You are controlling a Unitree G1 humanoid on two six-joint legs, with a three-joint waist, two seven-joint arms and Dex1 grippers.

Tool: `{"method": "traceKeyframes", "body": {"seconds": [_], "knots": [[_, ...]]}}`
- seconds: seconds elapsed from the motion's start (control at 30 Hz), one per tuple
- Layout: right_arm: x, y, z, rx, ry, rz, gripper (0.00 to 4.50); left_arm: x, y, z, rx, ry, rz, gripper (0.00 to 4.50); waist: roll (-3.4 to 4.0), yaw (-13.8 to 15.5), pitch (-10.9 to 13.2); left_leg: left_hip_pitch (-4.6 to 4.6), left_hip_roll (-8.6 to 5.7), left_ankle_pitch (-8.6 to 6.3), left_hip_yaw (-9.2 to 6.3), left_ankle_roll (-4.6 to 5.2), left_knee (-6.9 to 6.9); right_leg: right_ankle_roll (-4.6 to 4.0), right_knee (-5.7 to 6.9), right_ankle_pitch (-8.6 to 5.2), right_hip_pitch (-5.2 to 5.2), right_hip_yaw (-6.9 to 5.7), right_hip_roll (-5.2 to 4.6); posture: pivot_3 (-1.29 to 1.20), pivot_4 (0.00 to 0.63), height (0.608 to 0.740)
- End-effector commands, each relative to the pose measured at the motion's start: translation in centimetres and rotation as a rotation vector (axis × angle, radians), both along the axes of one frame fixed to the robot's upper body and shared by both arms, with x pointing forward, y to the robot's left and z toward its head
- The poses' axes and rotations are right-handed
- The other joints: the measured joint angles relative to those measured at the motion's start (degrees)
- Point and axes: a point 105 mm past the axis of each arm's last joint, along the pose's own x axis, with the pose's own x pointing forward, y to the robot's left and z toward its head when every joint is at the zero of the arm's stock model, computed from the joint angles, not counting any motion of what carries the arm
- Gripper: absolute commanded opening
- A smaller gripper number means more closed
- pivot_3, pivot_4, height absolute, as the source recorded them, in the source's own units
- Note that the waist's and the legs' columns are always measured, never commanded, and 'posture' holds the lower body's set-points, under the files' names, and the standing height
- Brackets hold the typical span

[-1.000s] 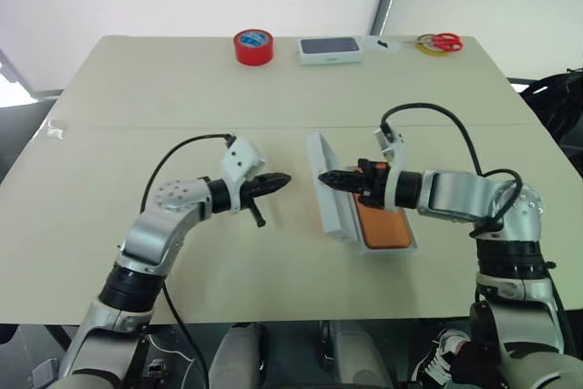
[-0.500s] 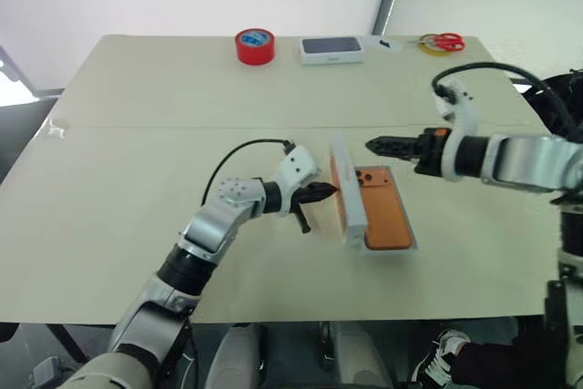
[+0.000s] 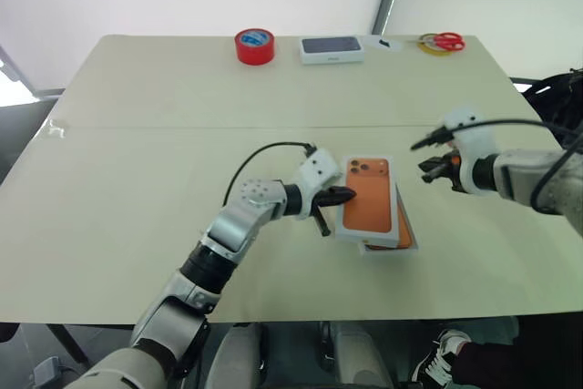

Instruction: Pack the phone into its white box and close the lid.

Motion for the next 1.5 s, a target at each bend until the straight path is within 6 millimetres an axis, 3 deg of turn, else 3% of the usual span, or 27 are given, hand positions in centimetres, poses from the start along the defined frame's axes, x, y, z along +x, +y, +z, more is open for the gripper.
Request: {"method": "traceKeyframes", "body": {"seconds": [0.03,0.2,0.53,0.97,1.5], "knots": [[-0.2,0.5,0.3,-0.078,-0.045,0.089,0.02,0.9,1.5,1.8,-0.038,-0.023,0.068,0.0,0.0,-0.1,0.0,0.0,0.0,0.0,0.02,0.0,0.0,0.0,0.0,0.01,0.0,0.01,0.0,0.0,0.15,0.732],[-0.4,1.3,-0.4,-0.086,-0.029,0.145,0.02,1.1,3.1,-0.1,0.08,0.045,0.089,0.0,0.0,0.0,0.0,0.01,0.0,0.0,-0.01,0.0,0.0,-0.1,0.02,0.11,-0.01,-0.01,0.01,0.0,0.15,0.732],[-0.7,2.7,-1.1,-0.081,-0.021,0.218,0.02,1.0,1.2,-1.6,0.144,0.103,0.041,0.0,0.0,0.1,0.0,-0.02,-0.06,0.0,0.0,0.0,0.03,-0.1,0.0,0.12,0.02,-0.01,-0.07,0.0,0.15,0.732],[-2.5,2.7,-1.3,-0.112,0.025,0.307,0.02,-1.7,-1.7,-0.4,0.126,0.062,-0.131,0.0,0.0,0.1,0.0,0.01,-0.06,0.0,-0.02,-0.01,0.04,-0.11,0.03,0.11,0.03,-0.01,-0.06,0.0,0.15,0.732],[-2.8,1.6,-2.2,-0.131,0.047,0.278,0.02,-2.0,-2.7,-0.3,0.135,0.053,-0.161,0.0,0.0,0.1,0.0,0.04,-0.07,0.0,-0.01,-0.01,0.05,-0.11,0.07,0.11,0.04,0.0,-0.05,0.0,0.15,0.732]]}}
